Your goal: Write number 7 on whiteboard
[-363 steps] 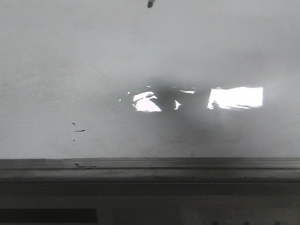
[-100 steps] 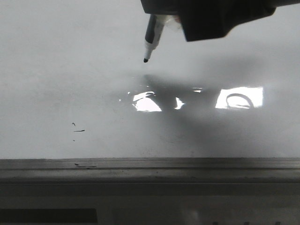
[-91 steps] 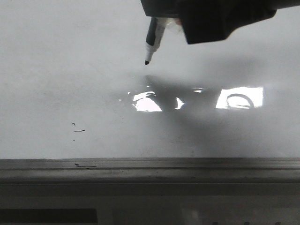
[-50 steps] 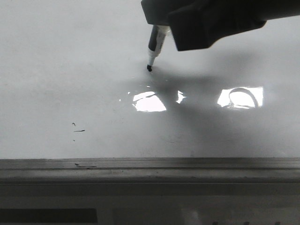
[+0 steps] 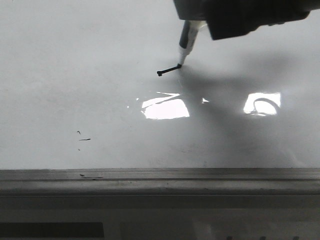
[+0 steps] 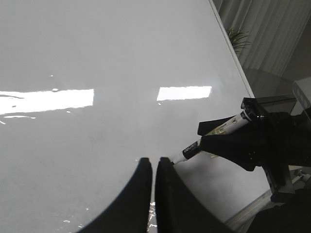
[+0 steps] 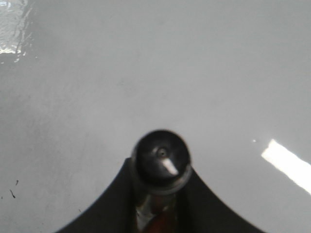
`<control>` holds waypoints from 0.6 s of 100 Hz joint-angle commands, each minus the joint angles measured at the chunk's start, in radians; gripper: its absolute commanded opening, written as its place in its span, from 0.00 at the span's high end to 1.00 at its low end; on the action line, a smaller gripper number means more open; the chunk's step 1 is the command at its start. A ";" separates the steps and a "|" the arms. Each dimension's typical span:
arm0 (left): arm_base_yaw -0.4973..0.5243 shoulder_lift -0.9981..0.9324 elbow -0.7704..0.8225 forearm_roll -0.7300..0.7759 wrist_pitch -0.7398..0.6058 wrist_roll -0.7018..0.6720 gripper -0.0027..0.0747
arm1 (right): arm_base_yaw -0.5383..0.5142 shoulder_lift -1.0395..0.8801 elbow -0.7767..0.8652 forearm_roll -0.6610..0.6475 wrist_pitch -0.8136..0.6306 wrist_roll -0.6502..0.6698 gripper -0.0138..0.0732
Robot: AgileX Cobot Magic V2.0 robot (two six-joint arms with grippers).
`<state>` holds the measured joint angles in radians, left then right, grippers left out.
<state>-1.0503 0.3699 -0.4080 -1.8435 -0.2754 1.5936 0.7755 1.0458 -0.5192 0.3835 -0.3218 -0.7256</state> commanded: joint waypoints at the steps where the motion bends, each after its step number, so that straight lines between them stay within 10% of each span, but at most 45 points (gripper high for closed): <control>1: -0.006 0.006 -0.027 -0.011 0.029 -0.006 0.99 | -0.008 -0.035 -0.025 0.076 -0.015 -0.081 0.89; 60: -0.006 0.006 -0.027 -0.011 0.029 -0.006 0.99 | 0.013 -0.037 0.038 0.163 0.262 -0.078 0.89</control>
<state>-1.0503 0.3699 -0.4080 -1.8435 -0.2754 1.5936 0.7933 1.0105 -0.4890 0.5304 -0.0307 -0.7896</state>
